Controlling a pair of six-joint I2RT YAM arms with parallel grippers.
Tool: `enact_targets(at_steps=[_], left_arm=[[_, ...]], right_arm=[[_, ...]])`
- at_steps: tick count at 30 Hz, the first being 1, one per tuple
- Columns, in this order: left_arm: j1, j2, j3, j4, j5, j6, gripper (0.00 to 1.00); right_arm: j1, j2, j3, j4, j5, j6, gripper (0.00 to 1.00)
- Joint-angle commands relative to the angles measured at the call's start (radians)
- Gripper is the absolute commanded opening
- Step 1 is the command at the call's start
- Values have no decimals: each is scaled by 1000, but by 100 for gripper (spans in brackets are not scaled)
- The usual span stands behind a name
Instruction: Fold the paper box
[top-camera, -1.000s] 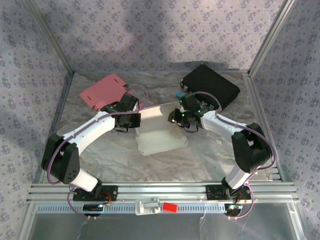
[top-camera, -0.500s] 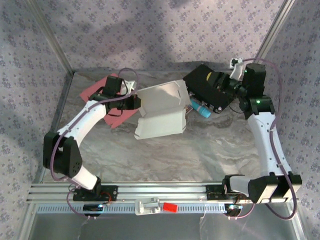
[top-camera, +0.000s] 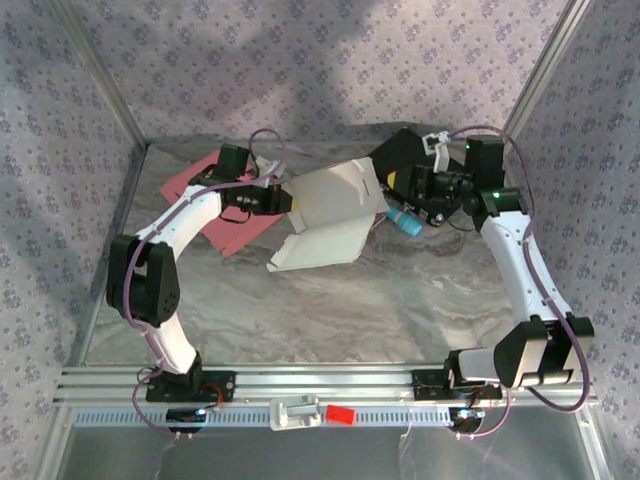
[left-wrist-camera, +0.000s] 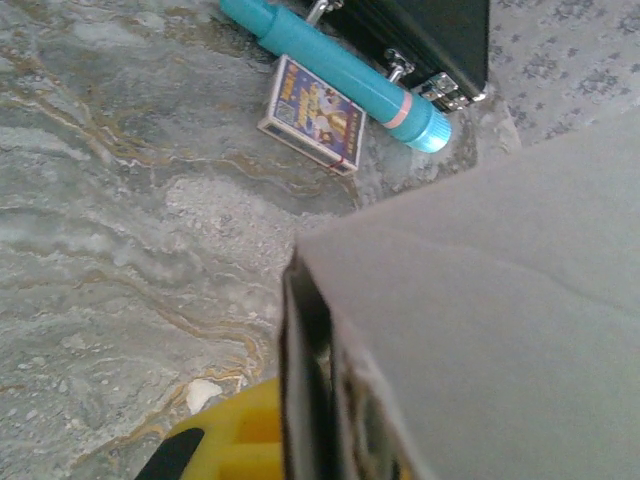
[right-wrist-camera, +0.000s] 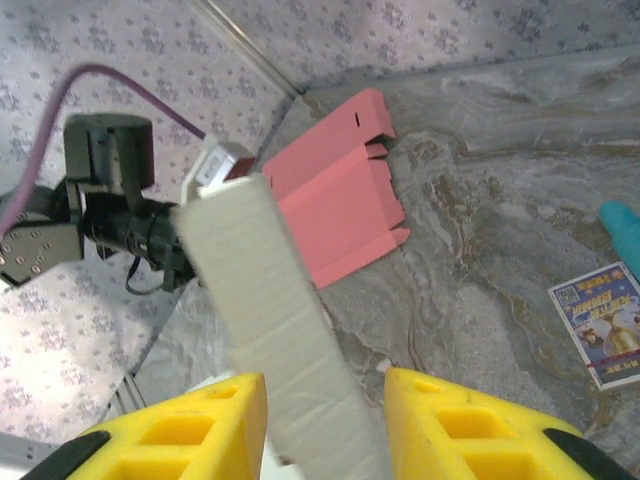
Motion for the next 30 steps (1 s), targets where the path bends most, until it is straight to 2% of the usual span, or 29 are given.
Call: enact_targets(at_steps=[1, 21, 30], left_arm=[[1, 3, 33, -30, 73, 34, 0], [-16, 9, 46, -78, 45, 51, 0], [-26, 8, 54, -92, 37, 54, 0]], right_arm=[[14, 37, 12, -61, -20, -89, 37], [84, 59, 73, -78, -11, -123, 39], [127, 106, 132, -119, 62, -167, 41]])
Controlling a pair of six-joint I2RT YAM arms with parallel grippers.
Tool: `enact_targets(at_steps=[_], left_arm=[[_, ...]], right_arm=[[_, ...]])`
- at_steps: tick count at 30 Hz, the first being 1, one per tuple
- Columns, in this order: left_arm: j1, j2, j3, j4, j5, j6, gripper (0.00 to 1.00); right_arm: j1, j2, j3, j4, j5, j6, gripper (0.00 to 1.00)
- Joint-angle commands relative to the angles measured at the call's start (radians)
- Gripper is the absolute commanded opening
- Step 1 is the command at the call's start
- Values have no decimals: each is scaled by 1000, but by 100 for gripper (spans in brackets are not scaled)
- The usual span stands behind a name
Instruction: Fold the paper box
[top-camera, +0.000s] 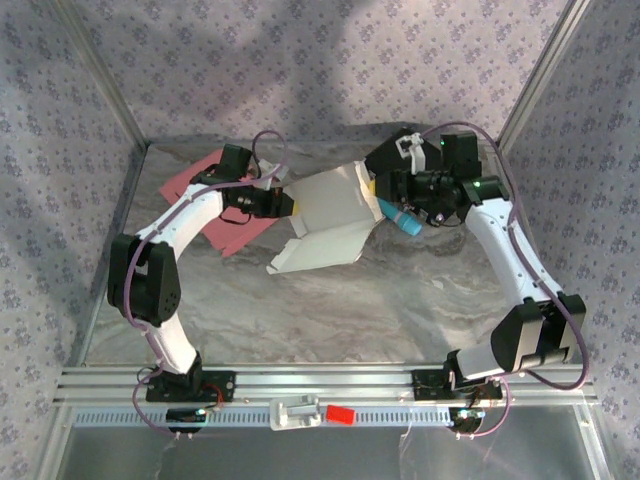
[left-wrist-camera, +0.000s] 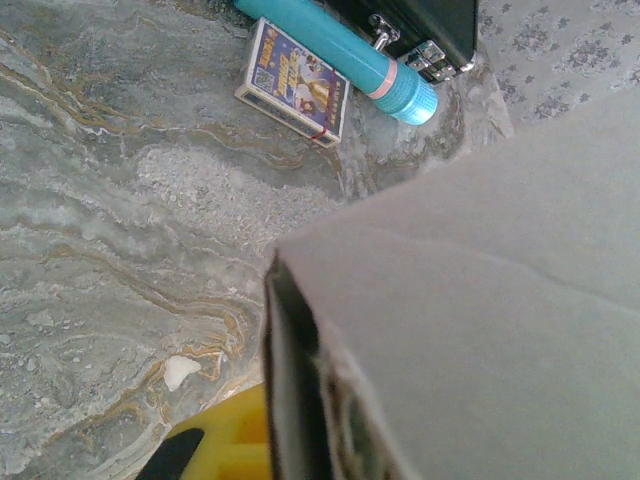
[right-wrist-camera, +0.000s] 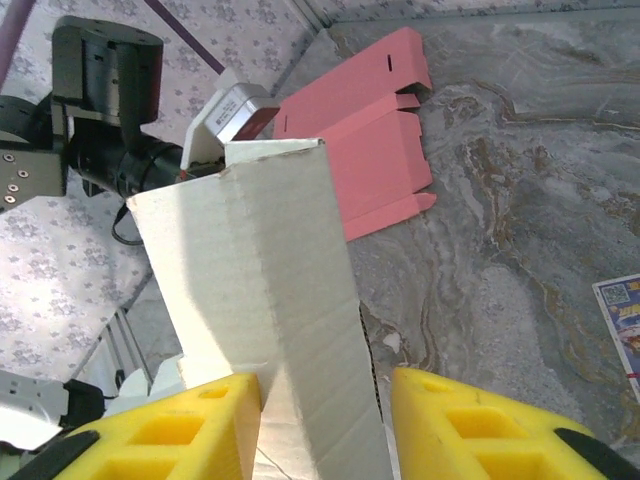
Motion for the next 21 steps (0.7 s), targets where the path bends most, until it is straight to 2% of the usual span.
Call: enact_targets(at_steps=[1, 9, 21], left_arm=[[-13, 1, 36, -20, 19, 29, 0], [-16, -16, 30, -26, 8, 38, 0], [-22, -31, 29, -26, -2, 43, 0]], right_arm=[[24, 22, 55, -45, 47, -55, 42], [62, 54, 97, -117, 139, -125, 48], [78, 85, 122, -153, 145, -149, 52]])
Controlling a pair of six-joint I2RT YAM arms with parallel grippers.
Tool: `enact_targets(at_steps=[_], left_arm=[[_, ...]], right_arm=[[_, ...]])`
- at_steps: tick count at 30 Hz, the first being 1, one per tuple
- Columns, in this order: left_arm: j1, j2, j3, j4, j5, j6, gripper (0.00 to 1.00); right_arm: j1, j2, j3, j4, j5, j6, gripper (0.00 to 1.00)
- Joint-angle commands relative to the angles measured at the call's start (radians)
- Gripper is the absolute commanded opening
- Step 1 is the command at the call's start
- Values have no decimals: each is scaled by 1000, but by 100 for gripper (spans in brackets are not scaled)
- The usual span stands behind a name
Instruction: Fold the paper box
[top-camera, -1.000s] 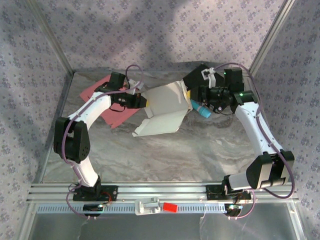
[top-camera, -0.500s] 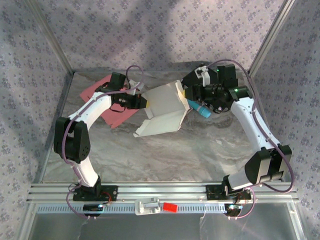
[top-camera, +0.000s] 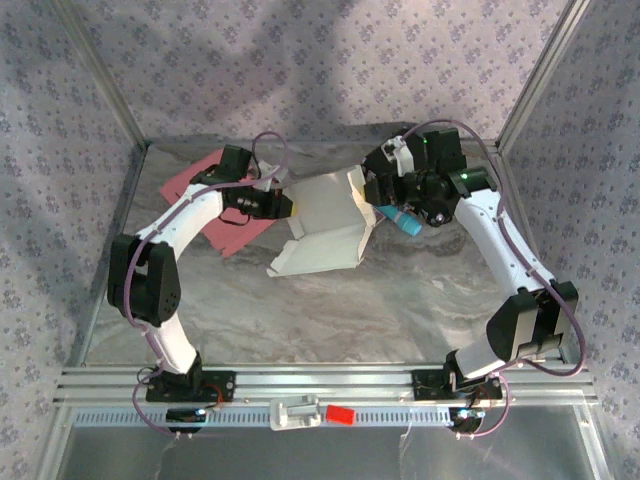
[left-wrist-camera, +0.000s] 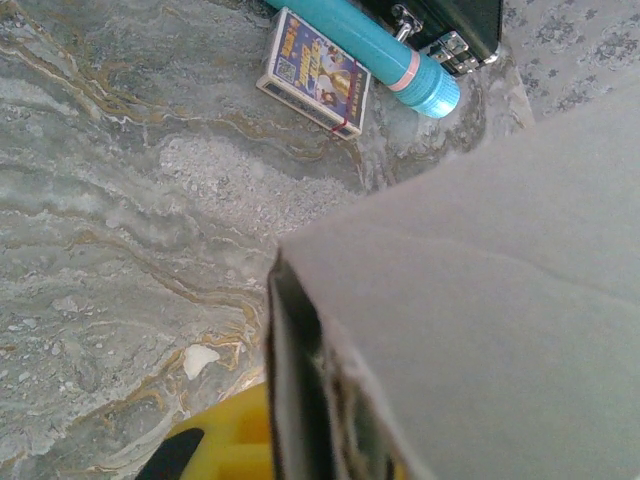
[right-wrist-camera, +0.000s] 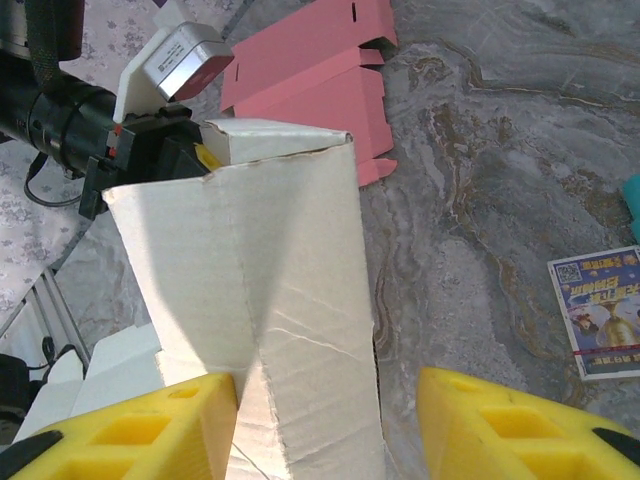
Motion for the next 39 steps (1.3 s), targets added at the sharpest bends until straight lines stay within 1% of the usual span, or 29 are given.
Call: enact_targets(at_steps=[1, 8, 14, 19, 30, 36, 39], left_arm=[[-20, -31, 28, -3, 32, 28, 0], [-21, -30, 30, -7, 27, 24, 0], [-21, -29, 32, -8, 20, 22, 0], [-22, -25, 32, -12, 9, 21, 0], [-21, -16, 41, -13, 11, 23, 0], [-23, -16, 46, -20, 16, 28, 0], [-25, -18, 47, -23, 16, 30, 0]], right_arm=[[10, 21, 39, -31, -2, -32, 52], [17, 27, 60, -39, -69, -24, 56], [24, 21, 57, -70, -63, -42, 58], [18, -8, 46, -78, -84, -33, 60], [-59, -112, -56, -34, -70, 14, 62], [-64, -87, -65, -41, -48, -8, 60], [-59, -65, -55, -34, -67, -4, 60]])
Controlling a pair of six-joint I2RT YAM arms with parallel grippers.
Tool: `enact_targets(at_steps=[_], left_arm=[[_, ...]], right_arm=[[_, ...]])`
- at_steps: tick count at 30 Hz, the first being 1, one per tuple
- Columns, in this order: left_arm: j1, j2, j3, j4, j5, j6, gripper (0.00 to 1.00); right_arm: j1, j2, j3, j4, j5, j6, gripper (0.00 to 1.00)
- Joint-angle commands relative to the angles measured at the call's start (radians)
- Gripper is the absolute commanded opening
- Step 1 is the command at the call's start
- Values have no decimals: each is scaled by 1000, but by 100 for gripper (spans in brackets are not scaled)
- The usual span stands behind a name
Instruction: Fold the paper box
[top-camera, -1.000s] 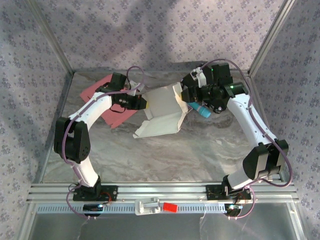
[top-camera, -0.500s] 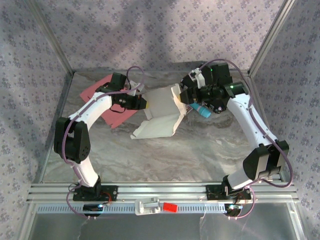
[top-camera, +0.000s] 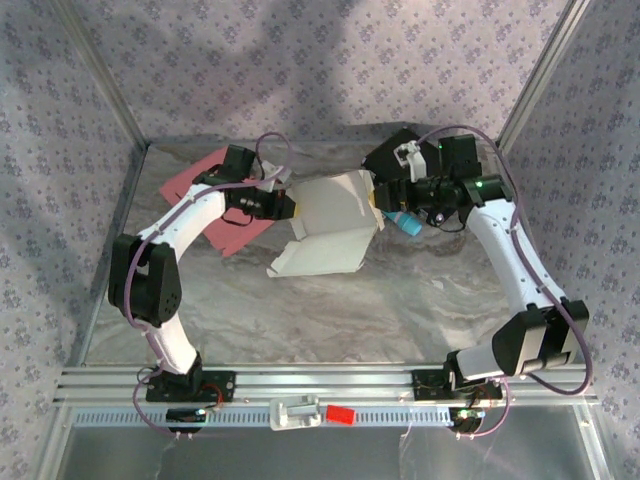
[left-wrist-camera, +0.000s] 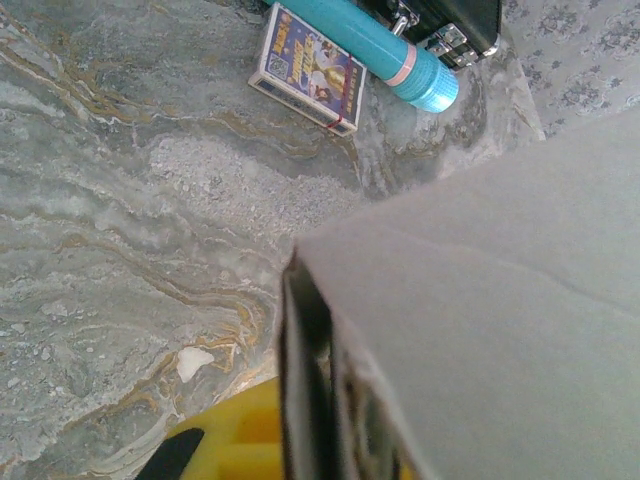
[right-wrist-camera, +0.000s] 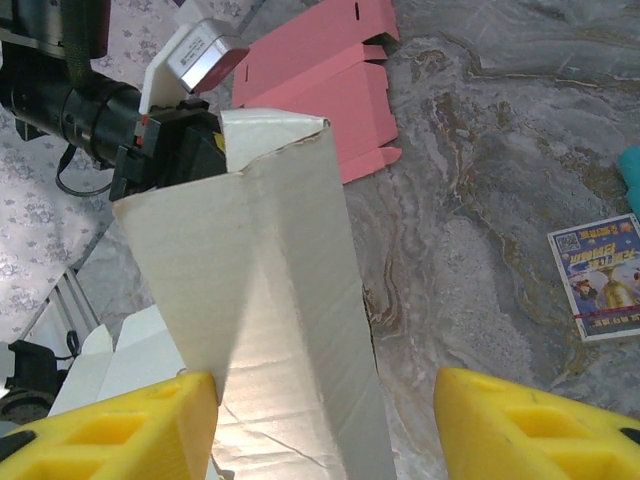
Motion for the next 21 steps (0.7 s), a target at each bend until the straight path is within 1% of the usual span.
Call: enact_targets(at_steps=[1, 5, 13, 15, 18, 21], left_arm=[[-6, -16, 42, -22, 31, 26, 0], [-9, -16, 45, -24, 30, 26, 0], [-21, -19, 47, -24, 24, 32, 0], [-24, -18, 49, -24, 21, 32, 0], [-26, -18, 50, -23, 17, 33, 0], [-28, -16, 53, -27, 17, 34, 0]], right_arm=[[8, 25, 10, 7, -13, -1, 60], [44, 39, 21, 8, 40, -5, 60], [98, 87, 55, 0, 225, -20, 52], [111, 105, 72, -15, 276, -32, 48], [135, 118, 84, -17, 362, -40, 37], [155, 120, 88, -7, 427, -41, 30]])
